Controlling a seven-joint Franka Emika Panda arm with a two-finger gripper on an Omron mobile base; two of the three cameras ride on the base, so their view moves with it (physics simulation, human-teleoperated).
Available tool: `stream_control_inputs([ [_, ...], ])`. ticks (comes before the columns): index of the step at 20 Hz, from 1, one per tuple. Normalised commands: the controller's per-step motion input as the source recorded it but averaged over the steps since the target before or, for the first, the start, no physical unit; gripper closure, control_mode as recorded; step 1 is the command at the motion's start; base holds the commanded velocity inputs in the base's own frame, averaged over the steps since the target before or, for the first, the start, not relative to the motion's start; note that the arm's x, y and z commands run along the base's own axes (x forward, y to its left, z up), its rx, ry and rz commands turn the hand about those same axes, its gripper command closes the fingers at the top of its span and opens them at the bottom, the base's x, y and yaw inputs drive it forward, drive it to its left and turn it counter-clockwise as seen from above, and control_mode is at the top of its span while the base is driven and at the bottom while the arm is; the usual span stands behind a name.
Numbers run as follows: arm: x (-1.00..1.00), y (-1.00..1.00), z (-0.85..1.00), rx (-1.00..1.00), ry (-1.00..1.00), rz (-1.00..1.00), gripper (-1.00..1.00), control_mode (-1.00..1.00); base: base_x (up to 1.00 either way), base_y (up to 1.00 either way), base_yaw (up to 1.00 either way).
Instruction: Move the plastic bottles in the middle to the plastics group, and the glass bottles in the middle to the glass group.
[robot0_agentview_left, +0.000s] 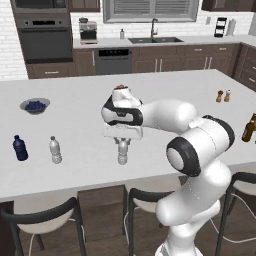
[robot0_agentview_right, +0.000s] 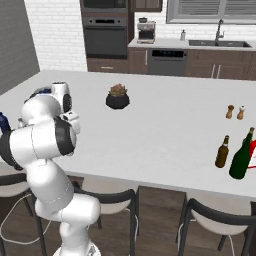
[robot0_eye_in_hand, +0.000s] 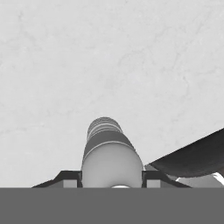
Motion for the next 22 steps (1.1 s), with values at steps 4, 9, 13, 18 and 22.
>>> stream_control_inputs([
  [4,0.03,0.99,0.07,0.0,0.0,0.0,1.0,-1.0,0.0,0.0,0.0],
  [9,0.1,0.87,0.08,0.0,0.0,0.0,1.0,-1.0,0.0,0.0,0.0],
  [13,0.22,0.66,0.04,0.0,0.0,0.0,1.0,-1.0,0.0,0.0,0.0],
  [18,0.24,0.62,0.0,0.0,0.0,0.0,1.0,-1.0,0.0,0.0,0.0],
  [22,0.3,0.52,-0.05,0.0,0.0,0.0,1.0,-1.0,0.0,0.0,0.0],
])
